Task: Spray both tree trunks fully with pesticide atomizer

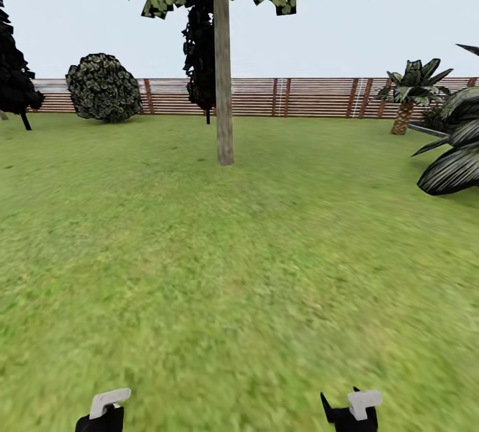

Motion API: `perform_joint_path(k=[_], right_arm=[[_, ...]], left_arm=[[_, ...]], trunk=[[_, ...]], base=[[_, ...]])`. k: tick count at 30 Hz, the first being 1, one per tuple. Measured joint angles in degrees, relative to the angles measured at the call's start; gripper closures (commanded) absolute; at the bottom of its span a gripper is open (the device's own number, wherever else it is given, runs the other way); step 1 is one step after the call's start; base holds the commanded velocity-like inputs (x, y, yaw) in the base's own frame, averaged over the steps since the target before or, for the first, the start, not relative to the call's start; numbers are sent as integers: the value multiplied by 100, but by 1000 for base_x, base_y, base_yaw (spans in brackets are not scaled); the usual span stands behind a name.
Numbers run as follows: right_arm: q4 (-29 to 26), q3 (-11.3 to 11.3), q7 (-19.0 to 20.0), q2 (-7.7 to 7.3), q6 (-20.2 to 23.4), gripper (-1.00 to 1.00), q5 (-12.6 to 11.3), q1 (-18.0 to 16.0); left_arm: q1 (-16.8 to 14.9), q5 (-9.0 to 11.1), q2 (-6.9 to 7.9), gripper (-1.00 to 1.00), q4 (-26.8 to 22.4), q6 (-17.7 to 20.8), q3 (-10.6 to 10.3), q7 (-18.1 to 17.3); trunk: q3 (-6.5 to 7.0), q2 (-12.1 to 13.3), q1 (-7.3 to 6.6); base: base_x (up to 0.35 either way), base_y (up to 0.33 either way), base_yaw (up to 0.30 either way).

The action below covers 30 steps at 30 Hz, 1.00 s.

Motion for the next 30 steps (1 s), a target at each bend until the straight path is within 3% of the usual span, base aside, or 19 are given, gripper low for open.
perform_joint_path(k=[30], right_arm=[[0,2,1,0,0,-100,0,0]], left_arm=[[0,0,0,100,0,0,0,0]], trunk=[[0,0,0]], base=[[340,0,0]])
